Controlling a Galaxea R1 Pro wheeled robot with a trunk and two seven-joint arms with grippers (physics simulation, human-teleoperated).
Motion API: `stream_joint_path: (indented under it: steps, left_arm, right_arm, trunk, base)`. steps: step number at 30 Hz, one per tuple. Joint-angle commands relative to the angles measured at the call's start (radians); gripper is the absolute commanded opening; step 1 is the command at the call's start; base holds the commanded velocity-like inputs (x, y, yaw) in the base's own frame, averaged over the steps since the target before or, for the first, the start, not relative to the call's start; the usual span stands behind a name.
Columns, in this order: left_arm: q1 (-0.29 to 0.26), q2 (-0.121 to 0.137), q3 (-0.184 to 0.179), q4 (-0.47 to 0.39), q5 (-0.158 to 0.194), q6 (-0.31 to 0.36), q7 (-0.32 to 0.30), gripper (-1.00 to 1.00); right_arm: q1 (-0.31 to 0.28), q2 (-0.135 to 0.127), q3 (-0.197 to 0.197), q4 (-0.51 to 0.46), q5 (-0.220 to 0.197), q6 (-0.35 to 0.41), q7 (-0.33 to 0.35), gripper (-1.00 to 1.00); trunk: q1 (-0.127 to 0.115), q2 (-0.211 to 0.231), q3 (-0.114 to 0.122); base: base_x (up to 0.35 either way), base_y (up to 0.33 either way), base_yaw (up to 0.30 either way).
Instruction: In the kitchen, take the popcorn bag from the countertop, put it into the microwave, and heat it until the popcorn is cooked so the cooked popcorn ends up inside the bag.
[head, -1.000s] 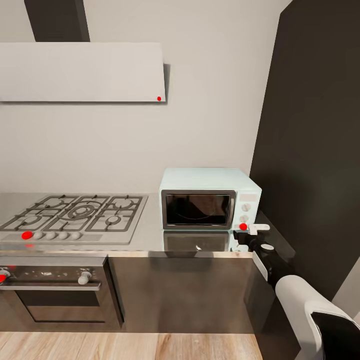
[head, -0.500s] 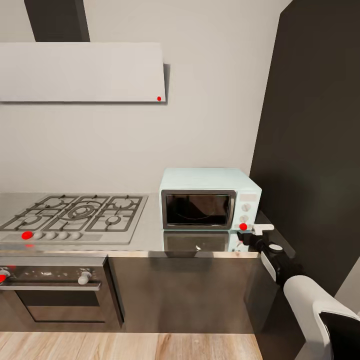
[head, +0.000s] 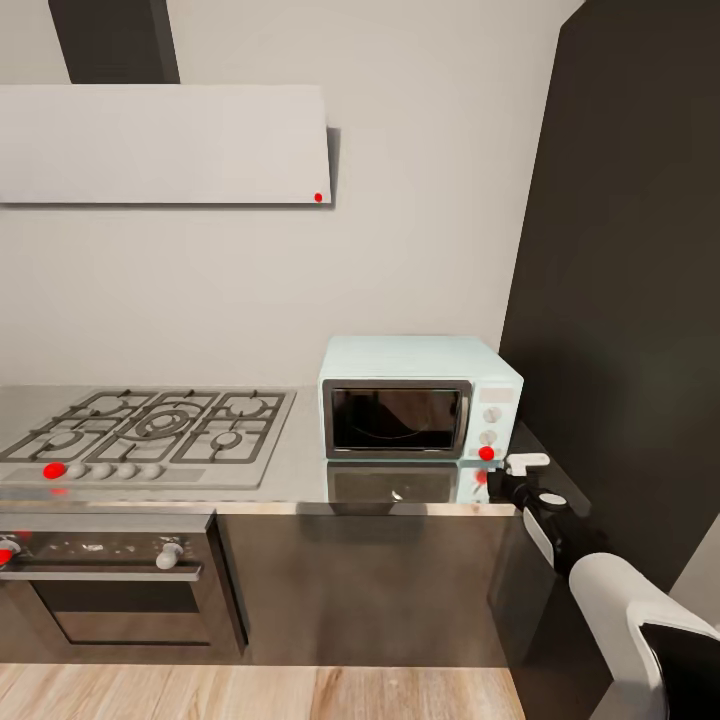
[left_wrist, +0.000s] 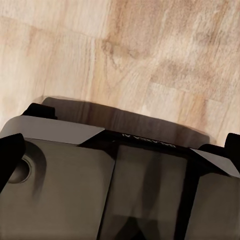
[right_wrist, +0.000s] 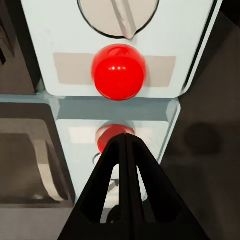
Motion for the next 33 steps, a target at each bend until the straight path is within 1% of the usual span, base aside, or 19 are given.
stream_joint_path:
  steps: [1, 6, 21, 22, 29, 33]
  left_arm:
    - [-0.001, 0.0, -0.008, 0.001, 0.007, -0.003, 0.002, 1.0]
    - [-0.001, 0.0, -0.008, 0.001, 0.007, -0.003, 0.002, 1.0]
    - [-0.001, 0.0, -0.008, 0.001, 0.007, -0.002, 0.0, 1.0]
    - [-0.001, 0.0, -0.008, 0.001, 0.007, -0.002, 0.0, 1.0]
    - [-0.001, -0.001, -0.008, 0.001, 0.007, -0.003, 0.001, 1.0]
    - [-0.001, -0.002, -0.008, 0.001, 0.007, -0.003, 0.001, 1.0]
  right_arm:
    - [-0.001, 0.001, -0.009, -0.001, 0.01, 0.001, 0.007, -1.0]
    - [-0.001, 0.001, -0.009, -0.001, 0.01, 0.001, 0.007, -1.0]
    - [0.0, 0.001, -0.009, 0.009, 0.006, 0.0, 0.006, -1.0]
    - [-0.001, 0.0, -0.01, 0.027, 0.007, -0.001, 0.006, -1.0]
    - [-0.001, -0.001, -0.01, 0.03, 0.007, -0.001, 0.006, -1.0]
    - [-0.001, 0.0, -0.009, 0.03, 0.008, -0.001, 0.006, -1.0]
  trunk:
    - [0.0, -0.001, -0.001]
    - [0.0, -0.001, -0.001]
    - [0.0, -0.001, -0.001]
    - [0.0, -0.001, -0.001]
    - [0.0, -0.001, -0.001]
    - [0.0, -0.001, -0.001]
  base:
    - [0.0, 0.0, 0.0]
    - [0.034, 0.0, 0.0]
    - [0.24, 0.0, 0.0]
    - [0.064, 0.0, 0.0]
    - [-0.005, 0.0, 0.0]
    - [-0.319, 0.0, 0.0]
